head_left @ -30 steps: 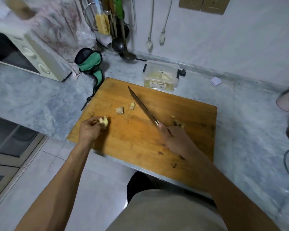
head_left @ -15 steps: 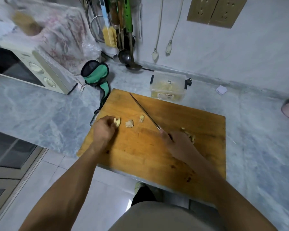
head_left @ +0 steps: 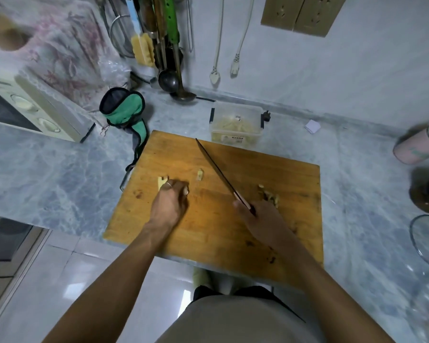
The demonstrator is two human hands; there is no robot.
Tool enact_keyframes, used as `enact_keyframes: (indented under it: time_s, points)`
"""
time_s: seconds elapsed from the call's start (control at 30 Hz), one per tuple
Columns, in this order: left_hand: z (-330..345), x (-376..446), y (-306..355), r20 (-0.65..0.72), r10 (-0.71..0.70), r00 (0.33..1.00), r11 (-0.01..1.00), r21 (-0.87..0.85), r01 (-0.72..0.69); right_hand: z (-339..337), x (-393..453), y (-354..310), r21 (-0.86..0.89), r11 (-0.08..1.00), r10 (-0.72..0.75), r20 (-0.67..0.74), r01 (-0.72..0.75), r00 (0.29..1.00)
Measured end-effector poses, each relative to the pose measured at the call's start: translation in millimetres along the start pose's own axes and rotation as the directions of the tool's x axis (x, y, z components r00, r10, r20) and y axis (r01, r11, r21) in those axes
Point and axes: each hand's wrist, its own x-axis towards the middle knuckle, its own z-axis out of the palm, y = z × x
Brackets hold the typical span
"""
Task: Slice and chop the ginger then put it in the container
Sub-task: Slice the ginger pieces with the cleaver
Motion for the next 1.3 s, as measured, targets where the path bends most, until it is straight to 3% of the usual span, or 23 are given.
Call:
enact_keyframes:
  time_s: [0.2, 0.4, 0.6, 0.73, 0.87, 1.0, 1.13, 1.2, 1.23, 1.3]
  points:
    - [14.3, 6.8, 23.2, -0.088, -0.012, 0.996, 1.000, -0.007, 0.012, -11.0, -1.8, 15.2, -0.020, 1.000, 0.009, -0.006, -0.009, 1.000]
    - [26.2, 49.3, 49.2, -0.057, -0.194, 0.979, 0.981, -0.038, 0.192, -23.8, -3.2, 26.3, -0.004, 1.000, 0.016, 0.033, -0.015, 0.999]
    - [23.8, 55.5, 40.2, -0.171, -0.371, 0.913, 0.929, -0.075, 0.364, -36.2, 0.3, 32.1, 0.003, 1.000, -0.030, 0.043, 0.030, 0.999]
    - [19.1, 41.9, 42.1, -0.244, -0.318, 0.916, 0.947, -0.039, 0.318, -38.0, 6.6, 35.6, 0.010, 1.000, -0.030, 0.066, 0.029, 0.997]
    - [30.6, 8.5, 35.7, -0.254, -0.396, 0.882, 0.915, -0.025, 0.404, -41.1, 8.8, 37.6, 0.033, 0.999, -0.044, 0.086, 0.042, 0.995]
    - [45.2, -11.6, 47.5, -0.179, -0.442, 0.879, 0.873, -0.313, 0.375, -40.9, 5.2, 44.8, 0.085, 0.995, -0.055, 0.132, 0.044, 0.990]
    - [55.0, -21.8, 80.3, -0.091, -0.636, 0.766, 0.563, -0.733, 0.381, -38.6, -2.3, 54.2, 0.111, 0.993, -0.044, 0.168, 0.026, 0.985]
    - [59.9, -25.4, 90.9, -0.028, -0.632, 0.774, 0.434, -0.841, 0.323, -37.6, -4.9, 56.0, 0.107, 0.994, -0.039, 0.179, 0.020, 0.983]
    - [62.2, -26.9, 93.8, -0.012, -0.610, 0.792, 0.426, -0.848, 0.316, -37.1, -5.3, 56.4, 0.100, 0.995, -0.034, 0.179, 0.017, 0.983]
    - [69.0, -30.6, 91.2, -0.050, -0.542, 0.839, 0.581, -0.743, 0.331, -35.8, -6.4, 57.2, 0.107, 0.994, -0.011, 0.170, -0.007, 0.985]
